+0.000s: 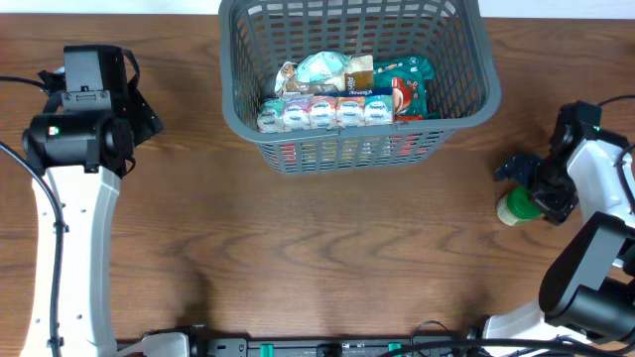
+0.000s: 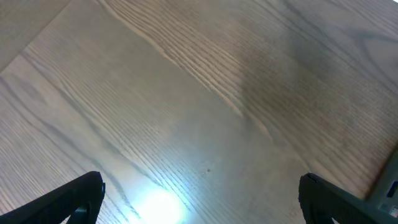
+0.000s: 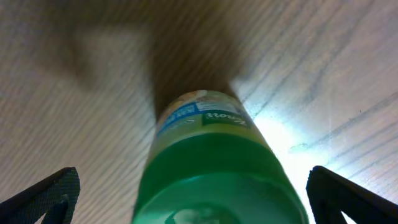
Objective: Pack container
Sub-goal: 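Move the right gripper down and grasp the green-capped Knorr jar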
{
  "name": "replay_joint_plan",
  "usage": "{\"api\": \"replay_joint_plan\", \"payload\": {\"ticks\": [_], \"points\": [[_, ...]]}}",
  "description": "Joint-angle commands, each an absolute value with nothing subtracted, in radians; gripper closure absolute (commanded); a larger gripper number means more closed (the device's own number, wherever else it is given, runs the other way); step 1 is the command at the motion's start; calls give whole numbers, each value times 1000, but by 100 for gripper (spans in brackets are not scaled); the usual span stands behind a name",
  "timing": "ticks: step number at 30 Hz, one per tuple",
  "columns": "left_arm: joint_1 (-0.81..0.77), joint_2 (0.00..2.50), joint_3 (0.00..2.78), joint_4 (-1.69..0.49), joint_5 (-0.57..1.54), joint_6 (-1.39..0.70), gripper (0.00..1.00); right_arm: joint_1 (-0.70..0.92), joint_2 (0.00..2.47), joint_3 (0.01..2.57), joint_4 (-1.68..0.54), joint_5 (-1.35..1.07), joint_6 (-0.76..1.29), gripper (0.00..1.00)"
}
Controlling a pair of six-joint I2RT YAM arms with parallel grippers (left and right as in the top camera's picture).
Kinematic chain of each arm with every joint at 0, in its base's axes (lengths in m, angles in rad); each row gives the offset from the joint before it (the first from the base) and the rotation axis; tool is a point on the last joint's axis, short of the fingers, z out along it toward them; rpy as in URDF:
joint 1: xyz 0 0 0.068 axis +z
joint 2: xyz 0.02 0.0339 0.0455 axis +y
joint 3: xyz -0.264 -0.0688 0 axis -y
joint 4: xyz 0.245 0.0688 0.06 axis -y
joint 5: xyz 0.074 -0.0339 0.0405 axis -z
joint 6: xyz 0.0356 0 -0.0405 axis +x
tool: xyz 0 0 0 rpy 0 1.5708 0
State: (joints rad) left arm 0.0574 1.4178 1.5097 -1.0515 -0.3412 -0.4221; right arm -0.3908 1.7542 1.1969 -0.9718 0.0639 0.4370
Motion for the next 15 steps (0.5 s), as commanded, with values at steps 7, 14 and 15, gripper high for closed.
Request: {"api": "replay_joint_plan", "payload": {"ticks": [7, 14, 15], "points": [[62, 1425, 1507, -1058, -356, -431, 1, -465, 1753, 1168, -960, 73, 427, 1], [62, 1425, 1507, -1058, -356, -431, 1, -463, 1753, 1168, -960, 71, 414, 1], [62, 1425, 1507, -1058, -356, -431, 1, -463, 1753, 1168, -958, 71, 414, 1]]}}
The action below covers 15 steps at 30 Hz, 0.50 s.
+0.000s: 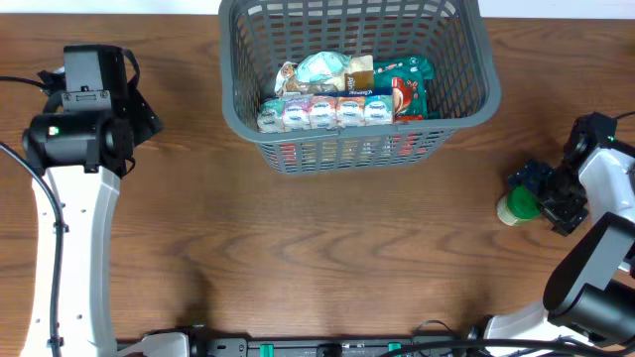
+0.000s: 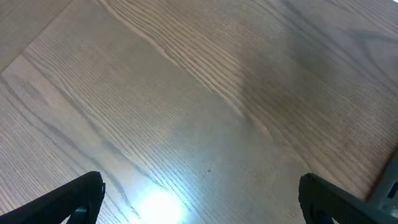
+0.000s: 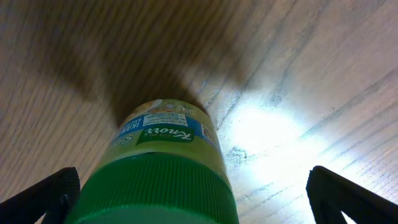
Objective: Pack container
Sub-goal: 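Move the right gripper down and grasp the green-capped Knorr jar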
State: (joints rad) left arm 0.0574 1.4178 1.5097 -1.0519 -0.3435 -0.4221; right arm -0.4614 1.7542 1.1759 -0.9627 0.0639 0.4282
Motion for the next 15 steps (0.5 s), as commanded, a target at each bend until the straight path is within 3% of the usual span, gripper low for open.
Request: {"api": "replay_joint_plan", "payload": {"ticks": [1, 15], "points": [[62, 1425, 1507, -1058, -356, -431, 1, -463, 1753, 1166, -957, 71, 414, 1], [62, 1425, 1507, -1058, -356, -431, 1, -463, 1753, 1087, -886, 52, 414, 1]]}}
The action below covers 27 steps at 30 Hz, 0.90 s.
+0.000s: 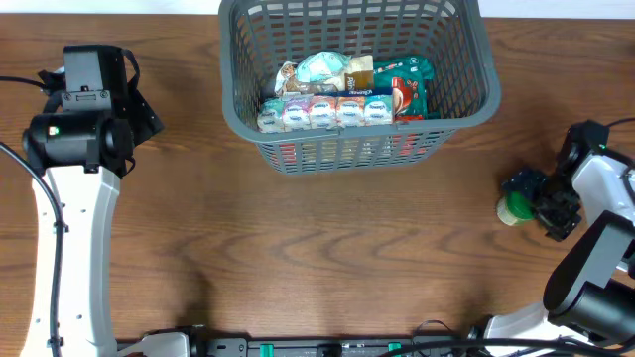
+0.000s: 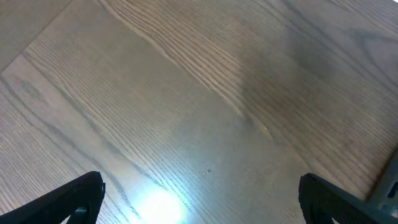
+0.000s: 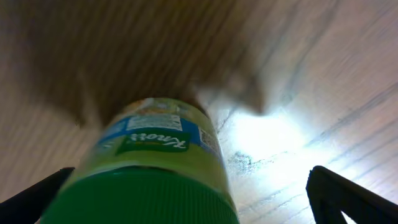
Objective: Pack container
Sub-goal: 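Move the right gripper down and grasp the green-capped Knorr jar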
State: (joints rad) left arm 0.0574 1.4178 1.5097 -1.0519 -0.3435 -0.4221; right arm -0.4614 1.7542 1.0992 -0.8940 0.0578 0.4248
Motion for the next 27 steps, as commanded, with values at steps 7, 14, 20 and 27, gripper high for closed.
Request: {"api": "replay_joint_plan", "payload": {"ticks": [7, 14, 20, 27], "points": [[62, 1425, 1507, -1058, -356, -431, 1, -463, 1753, 1085, -881, 51, 410, 37], [62, 1425, 1507, -1058, -356, -431, 1, -463, 1753, 1085, -878, 52, 403, 99], [62, 1425, 1507, -1058, -356, -431, 1, -462, 1753, 1085, -877, 51, 403, 99], [62, 1425, 1507, -1058, -356, -431, 1, -442, 1752, 1094, -871, 47, 384, 98]]}}
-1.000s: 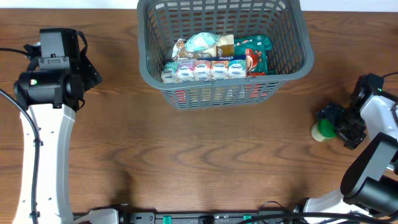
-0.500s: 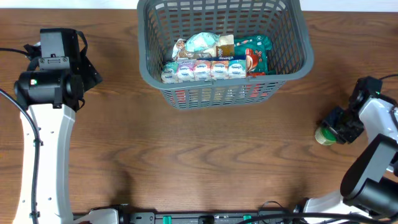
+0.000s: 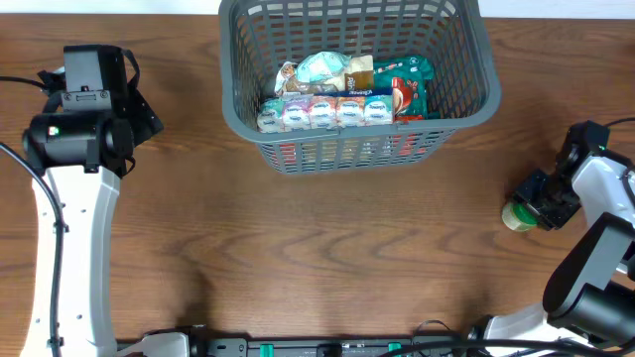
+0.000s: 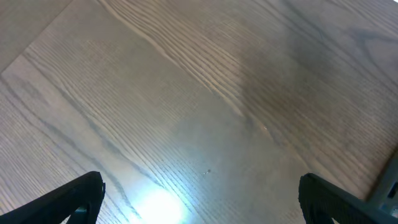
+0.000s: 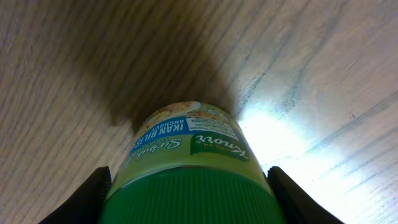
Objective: Pack container
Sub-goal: 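Move the right gripper down and grasp the green-capped Knorr jar, then lift the jar with the right gripper and carry it over the basket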
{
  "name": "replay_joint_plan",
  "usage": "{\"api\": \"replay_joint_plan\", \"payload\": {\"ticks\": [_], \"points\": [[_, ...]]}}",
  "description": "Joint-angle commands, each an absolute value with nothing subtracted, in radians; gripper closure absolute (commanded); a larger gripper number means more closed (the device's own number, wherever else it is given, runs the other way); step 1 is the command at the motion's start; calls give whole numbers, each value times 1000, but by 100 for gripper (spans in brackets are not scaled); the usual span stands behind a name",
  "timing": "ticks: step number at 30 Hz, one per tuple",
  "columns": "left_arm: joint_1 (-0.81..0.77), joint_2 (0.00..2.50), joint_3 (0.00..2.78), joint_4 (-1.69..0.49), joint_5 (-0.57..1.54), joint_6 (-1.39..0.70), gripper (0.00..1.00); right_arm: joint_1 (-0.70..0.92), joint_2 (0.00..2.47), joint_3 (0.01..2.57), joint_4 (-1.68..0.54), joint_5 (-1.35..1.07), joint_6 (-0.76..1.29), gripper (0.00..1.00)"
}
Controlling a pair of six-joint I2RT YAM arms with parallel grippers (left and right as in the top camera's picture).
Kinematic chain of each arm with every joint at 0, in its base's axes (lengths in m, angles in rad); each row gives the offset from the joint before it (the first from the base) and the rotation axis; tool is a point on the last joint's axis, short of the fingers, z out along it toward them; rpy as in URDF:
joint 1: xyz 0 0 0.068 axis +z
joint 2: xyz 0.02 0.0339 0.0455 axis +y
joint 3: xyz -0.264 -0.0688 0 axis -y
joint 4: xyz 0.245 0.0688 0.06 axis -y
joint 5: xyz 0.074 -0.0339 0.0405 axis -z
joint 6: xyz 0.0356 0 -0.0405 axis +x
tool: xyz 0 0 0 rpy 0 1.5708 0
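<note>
A small jar (image 3: 516, 216) with a green lid and a Knorr label (image 5: 186, 140) stands on the wooden table at the right edge. My right gripper (image 3: 536, 205) is shut on its lid, and both fingers (image 5: 87, 198) press against the lid's ribbed sides in the right wrist view. The grey plastic basket (image 3: 347, 151) sits at the top centre. It holds a row of small cups (image 3: 322, 111) and some food packets. My left gripper (image 4: 199, 196) hangs open over bare wood at the far left, with nothing between its fingers.
The left arm's white link (image 3: 69, 228) runs down the left side of the table. Cables and a bar (image 3: 298, 347) lie along the front edge. A stretch of brown table (image 3: 327, 248) lies between the jar and the basket.
The right gripper's fingers stood wide apart on either side of the jar; now they are shut on its lid. The jar sits slightly lower and further right in the overhead view. The left arm is unchanged.
The right gripper was open around the green-lidded jar at the table's right edge. It stayed open over the jar through the following two moments, shifting a little. Now it is shut on the lid. The left gripper stayed open and still throughout.
</note>
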State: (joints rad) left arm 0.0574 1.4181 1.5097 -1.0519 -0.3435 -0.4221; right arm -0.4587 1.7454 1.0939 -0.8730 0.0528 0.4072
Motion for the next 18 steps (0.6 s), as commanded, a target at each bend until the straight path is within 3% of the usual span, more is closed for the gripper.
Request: {"api": "replay_joint_plan", "payload": {"ticks": [1, 10, 18], "points": [[62, 1425, 1507, -1058, -356, -431, 2, -439, 1752, 1099, -871, 48, 383, 99], [62, 1425, 1507, -1058, -356, -431, 1, -430, 1728, 1266, -928, -13, 350, 99], [62, 1425, 1507, -1058, -356, -431, 1, -419, 1706, 1665, -1101, -17, 304, 99]]}}
